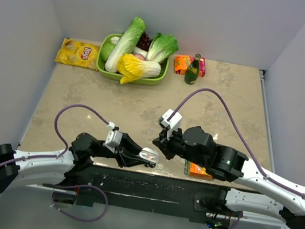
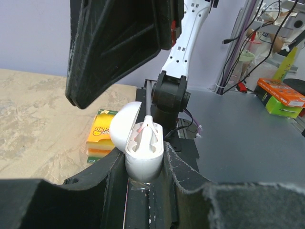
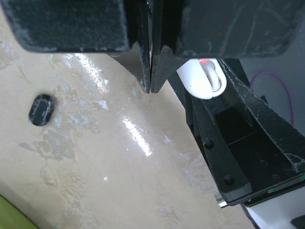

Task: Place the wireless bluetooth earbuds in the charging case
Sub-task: Close the charging case, then place the charging case at the center of the board.

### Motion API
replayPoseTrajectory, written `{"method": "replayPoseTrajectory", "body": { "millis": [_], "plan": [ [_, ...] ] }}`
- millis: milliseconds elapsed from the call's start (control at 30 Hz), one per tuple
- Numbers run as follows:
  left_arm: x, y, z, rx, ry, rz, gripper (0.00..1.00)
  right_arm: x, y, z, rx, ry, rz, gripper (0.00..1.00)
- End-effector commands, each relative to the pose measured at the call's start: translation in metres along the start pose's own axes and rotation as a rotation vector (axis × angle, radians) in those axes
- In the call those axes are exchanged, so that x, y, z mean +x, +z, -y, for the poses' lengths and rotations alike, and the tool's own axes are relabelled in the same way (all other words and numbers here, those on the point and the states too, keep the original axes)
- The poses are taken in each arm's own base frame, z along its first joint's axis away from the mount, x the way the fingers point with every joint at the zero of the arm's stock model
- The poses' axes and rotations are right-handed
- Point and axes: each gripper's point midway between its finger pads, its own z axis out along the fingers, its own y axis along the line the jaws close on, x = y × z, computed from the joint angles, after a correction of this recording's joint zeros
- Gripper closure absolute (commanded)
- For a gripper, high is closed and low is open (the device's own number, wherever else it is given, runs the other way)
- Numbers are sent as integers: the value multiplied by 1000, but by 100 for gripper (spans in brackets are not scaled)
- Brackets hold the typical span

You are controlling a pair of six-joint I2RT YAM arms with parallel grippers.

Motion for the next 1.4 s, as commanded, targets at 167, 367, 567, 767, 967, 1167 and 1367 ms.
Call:
{"method": "replayPoseTrajectory", "body": {
  "millis": [167,367,567,767,967,1167,1367],
  "plan": [
    [-19,-1,-1,-20,60,79,100,-3,2,-21,-114,-17,-9,98],
    [-19,-1,-3,-34,61,81,100,-2,0,-26,-147,-18,-8,99],
    [-20,0,-5,-44,63,82,100,-1,-2,-29,-165,-20,-10,99],
    [-17,0,-11,-73,57,72,100,-15,-10,2,10,49,68,81],
    [13,-21,-89,-527,-116,17,100,-11,-25,56,287,141,209,66],
    [45,-80,-170,-987,-410,53,100,25,6,59,333,135,109,64],
    [54,-90,-213,-1092,-429,-9,100,32,18,55,311,176,144,60]
  ]
}}
